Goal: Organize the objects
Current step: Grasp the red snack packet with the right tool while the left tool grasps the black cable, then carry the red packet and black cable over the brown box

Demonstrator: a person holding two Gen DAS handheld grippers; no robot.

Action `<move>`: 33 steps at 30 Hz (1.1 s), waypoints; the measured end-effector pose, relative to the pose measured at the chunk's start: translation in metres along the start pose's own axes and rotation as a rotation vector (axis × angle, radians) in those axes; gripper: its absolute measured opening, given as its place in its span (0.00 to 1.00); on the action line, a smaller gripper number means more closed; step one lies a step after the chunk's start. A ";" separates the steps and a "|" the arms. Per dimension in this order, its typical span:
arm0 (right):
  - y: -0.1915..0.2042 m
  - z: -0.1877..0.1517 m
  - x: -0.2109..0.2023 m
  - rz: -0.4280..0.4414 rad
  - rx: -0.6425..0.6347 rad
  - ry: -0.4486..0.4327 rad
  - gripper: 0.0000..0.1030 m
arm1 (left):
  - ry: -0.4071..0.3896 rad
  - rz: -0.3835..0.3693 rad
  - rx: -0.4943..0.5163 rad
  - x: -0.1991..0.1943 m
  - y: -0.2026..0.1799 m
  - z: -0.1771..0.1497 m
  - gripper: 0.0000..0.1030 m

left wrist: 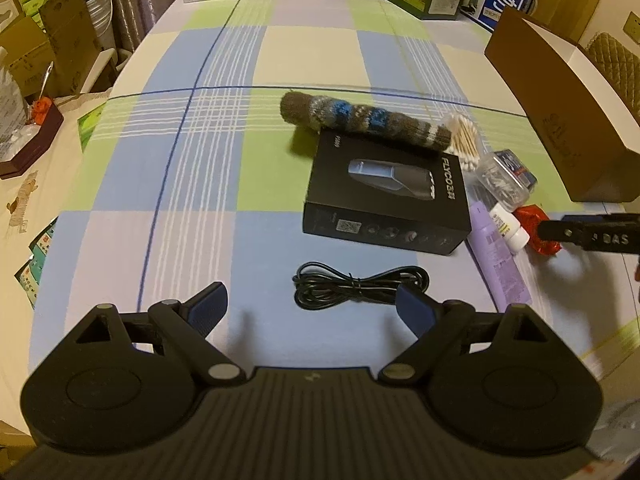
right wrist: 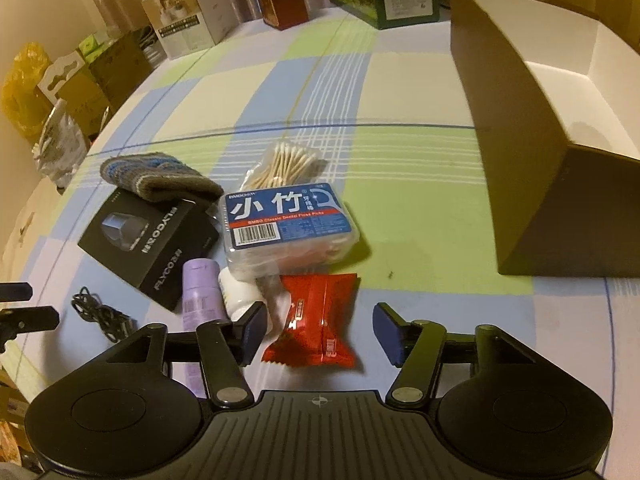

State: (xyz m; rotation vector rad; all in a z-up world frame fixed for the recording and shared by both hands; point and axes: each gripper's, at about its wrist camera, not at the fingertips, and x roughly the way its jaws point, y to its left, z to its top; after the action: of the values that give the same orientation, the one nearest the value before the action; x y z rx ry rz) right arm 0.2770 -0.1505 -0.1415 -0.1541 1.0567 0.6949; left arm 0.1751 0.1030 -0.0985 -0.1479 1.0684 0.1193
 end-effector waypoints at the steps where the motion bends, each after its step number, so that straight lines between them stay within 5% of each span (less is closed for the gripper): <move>1: -0.001 0.000 0.003 -0.003 0.001 0.005 0.50 | 0.000 -0.002 0.002 0.001 -0.001 -0.001 0.86; 7: -0.007 0.000 0.010 0.007 -0.011 0.015 0.26 | 0.002 -0.014 0.006 0.009 -0.008 -0.003 0.86; 33: -0.037 -0.020 -0.017 -0.047 0.056 0.029 0.26 | 0.015 -0.025 0.083 0.059 -0.035 0.001 0.93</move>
State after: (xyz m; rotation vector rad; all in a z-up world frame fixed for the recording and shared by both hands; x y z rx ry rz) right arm 0.2782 -0.1957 -0.1448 -0.1405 1.0957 0.6217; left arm 0.2102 0.0708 -0.1480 -0.0870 1.0842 0.0511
